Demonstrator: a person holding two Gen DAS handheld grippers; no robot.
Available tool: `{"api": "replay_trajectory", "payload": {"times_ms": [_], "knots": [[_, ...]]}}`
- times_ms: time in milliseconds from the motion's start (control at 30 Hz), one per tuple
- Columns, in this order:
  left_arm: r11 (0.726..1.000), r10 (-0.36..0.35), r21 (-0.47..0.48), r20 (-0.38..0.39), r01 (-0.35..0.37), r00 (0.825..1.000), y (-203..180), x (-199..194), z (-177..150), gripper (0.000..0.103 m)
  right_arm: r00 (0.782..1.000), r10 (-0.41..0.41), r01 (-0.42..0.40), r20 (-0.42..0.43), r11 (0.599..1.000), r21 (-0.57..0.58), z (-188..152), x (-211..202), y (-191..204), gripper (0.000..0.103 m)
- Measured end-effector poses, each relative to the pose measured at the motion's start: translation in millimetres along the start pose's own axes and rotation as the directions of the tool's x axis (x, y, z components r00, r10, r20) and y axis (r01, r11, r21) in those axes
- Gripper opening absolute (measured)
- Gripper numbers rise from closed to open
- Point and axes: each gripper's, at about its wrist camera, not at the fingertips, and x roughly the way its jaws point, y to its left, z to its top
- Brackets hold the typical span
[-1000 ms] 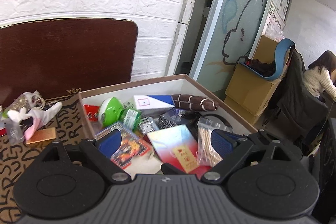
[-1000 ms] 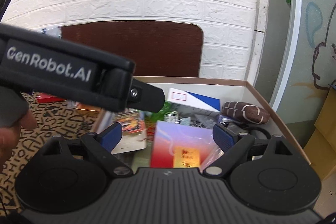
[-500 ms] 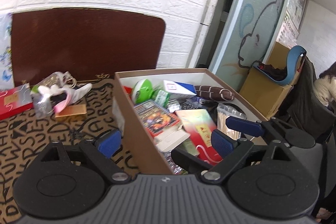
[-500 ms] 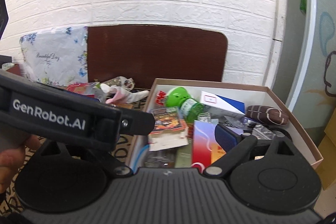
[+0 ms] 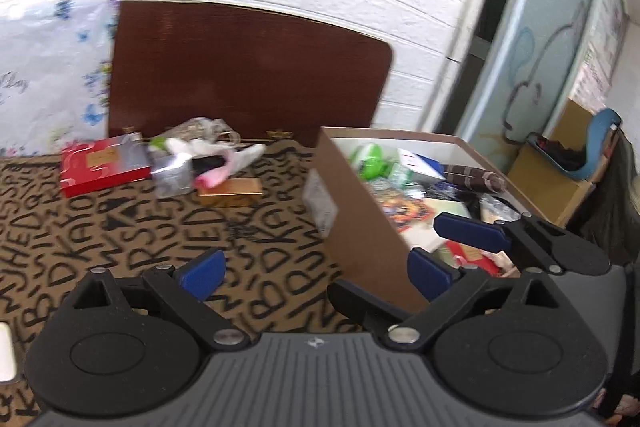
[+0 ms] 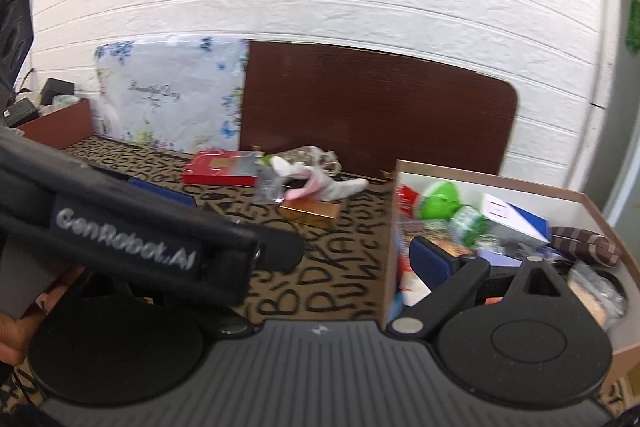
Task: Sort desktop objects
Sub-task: 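Withdraw the left gripper from the box toward the clear hook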
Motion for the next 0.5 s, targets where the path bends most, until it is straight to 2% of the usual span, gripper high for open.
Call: {"api": "replay_trajectory", "payload": {"times_ms": [133, 267, 367, 500], "knots": [[0.999, 0.044, -0.031, 0.003, -0.044, 0.999, 25, -3, 2, 0.101, 0.999, 0.038, -0.038, -0.001, 0.999, -0.009, 4, 17, 22, 0.095], [0.996, 0.052, -0.072, -0.004, -0.052, 0.999, 51, 3, 6, 0.103, 0.998, 0.065, -0.065, -0.009, 0.997, -0.034, 9, 39, 40, 0.095], [0.989, 0.057, -0.135, -0.028, -0.061, 0.998, 72, 17, 8, 0.103, 0.998, 0.062, -0.063, -0.013, 0.997, -0.044, 10, 53, 49, 0.095], [0.975, 0.108, -0.193, -0.041, -0.114, 0.993, 93, 34, 10, 0.102, 0.999, 0.044, -0.044, -0.013, 0.997, -0.057, 9, 74, 52, 0.095]]}}
